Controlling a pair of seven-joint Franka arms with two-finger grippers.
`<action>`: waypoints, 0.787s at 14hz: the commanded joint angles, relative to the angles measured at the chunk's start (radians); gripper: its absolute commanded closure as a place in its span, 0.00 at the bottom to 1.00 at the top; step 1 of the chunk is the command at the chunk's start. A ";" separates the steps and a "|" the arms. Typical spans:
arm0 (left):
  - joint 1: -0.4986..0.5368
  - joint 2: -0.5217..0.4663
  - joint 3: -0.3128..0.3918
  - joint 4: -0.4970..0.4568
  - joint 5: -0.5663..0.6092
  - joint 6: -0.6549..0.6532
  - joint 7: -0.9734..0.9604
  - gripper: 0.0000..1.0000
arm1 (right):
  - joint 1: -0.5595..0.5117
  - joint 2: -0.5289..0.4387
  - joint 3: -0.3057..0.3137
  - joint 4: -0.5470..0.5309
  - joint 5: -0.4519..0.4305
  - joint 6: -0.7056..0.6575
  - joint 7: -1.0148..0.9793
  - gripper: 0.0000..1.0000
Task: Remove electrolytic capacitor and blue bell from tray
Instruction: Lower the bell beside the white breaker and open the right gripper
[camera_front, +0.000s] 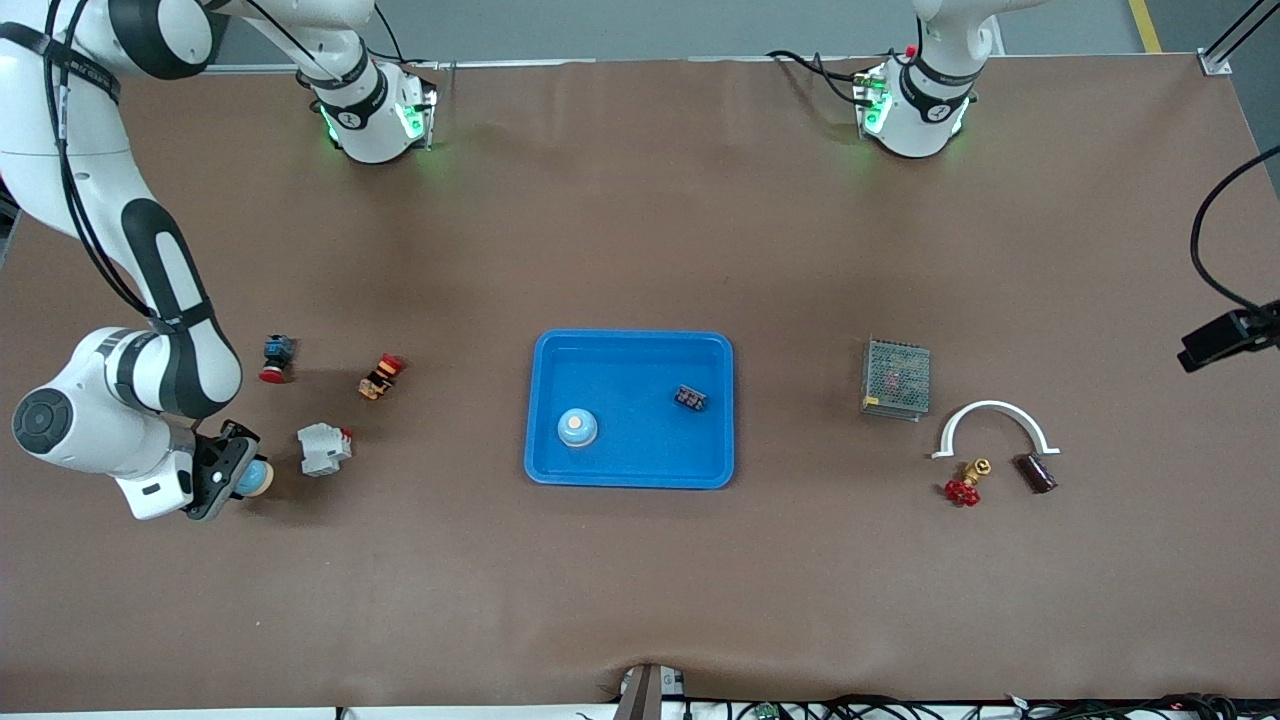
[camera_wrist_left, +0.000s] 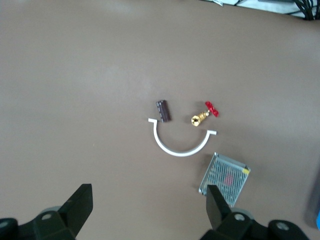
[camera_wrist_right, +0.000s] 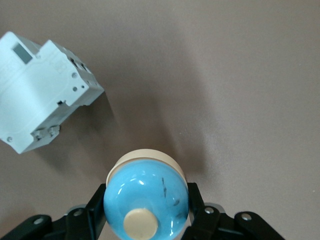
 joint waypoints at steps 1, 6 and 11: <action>-0.002 -0.066 -0.017 -0.039 -0.023 -0.029 0.022 0.00 | -0.018 0.010 0.018 0.003 0.003 0.018 -0.021 0.66; -0.137 -0.156 0.091 -0.112 -0.057 -0.051 0.040 0.00 | -0.018 0.024 0.018 0.003 0.009 0.024 -0.021 0.65; -0.205 -0.235 0.159 -0.197 -0.080 -0.051 0.055 0.00 | -0.018 0.032 0.020 0.004 0.012 0.024 -0.019 0.62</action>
